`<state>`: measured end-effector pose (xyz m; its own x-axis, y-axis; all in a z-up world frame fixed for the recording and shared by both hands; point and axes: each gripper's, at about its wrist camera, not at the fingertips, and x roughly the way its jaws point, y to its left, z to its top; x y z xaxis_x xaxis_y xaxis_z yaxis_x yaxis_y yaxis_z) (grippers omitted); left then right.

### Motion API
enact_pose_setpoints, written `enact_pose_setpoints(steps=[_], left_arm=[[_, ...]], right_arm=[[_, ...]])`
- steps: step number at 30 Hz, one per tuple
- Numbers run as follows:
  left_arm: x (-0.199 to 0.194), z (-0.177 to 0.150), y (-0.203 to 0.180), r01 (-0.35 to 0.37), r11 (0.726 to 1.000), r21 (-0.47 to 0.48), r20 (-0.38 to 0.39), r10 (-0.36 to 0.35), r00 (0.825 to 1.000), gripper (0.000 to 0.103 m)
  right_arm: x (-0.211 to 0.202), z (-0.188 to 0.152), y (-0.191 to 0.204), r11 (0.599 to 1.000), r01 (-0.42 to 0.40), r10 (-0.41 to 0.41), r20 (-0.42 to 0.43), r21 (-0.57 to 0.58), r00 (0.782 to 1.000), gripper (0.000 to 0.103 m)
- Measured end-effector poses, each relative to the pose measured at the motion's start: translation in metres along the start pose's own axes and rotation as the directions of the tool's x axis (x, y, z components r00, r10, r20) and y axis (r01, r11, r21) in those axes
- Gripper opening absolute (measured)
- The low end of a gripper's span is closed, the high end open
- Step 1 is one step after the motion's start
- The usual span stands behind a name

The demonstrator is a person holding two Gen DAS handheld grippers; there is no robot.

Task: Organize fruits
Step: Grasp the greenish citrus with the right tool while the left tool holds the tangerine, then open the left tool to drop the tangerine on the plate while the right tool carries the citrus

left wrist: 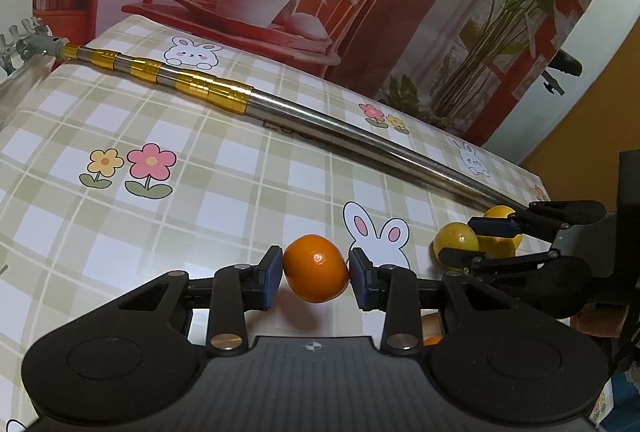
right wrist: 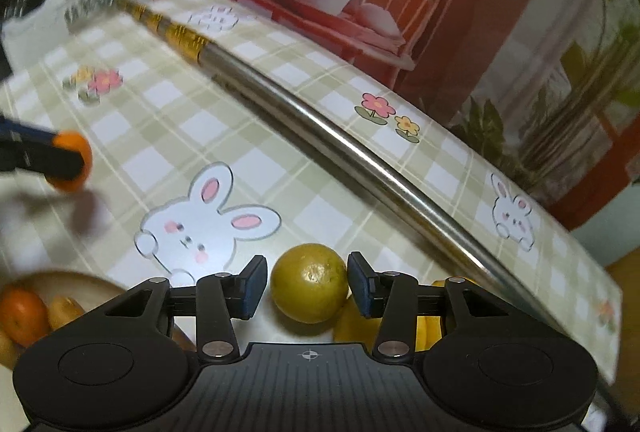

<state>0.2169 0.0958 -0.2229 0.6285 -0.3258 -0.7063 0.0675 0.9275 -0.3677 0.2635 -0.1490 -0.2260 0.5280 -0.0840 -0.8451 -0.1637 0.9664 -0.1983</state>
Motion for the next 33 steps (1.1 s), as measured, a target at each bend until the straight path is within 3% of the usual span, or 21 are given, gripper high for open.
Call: enact_pose_setpoints(steps=[6,13,23,33], left_arm=[[0.003,-0.002,-0.001,-0.001,1.0,-0.002,-0.015,0.001,1.0,0.038],[0.003,-0.001,0.0,-0.007,1.0,-0.005,-0.02,0.007,1.0,0.038],[0.0,-0.003,-0.001,-0.014,1.0,-0.004,-0.023,0.014,1.0,0.038],[-0.013,-0.003,-0.011,-0.002,1.0,0.031,-0.015,0.002,1.0,0.038]], right_arm=[[0.009,-0.002,0.012,0.993,0.041,-0.044,-0.026,-0.107,0.999,0.043],[0.013,-0.002,0.019,0.987,0.065,-0.071,-0.035,-0.145,0.997,0.042],[0.0,-0.002,0.017,0.995,-0.101,0.101,0.004,-0.01,0.995,0.042],[-0.016,-0.011,0.009,0.979,-0.158,0.146,0.1,0.13,0.984,0.042]])
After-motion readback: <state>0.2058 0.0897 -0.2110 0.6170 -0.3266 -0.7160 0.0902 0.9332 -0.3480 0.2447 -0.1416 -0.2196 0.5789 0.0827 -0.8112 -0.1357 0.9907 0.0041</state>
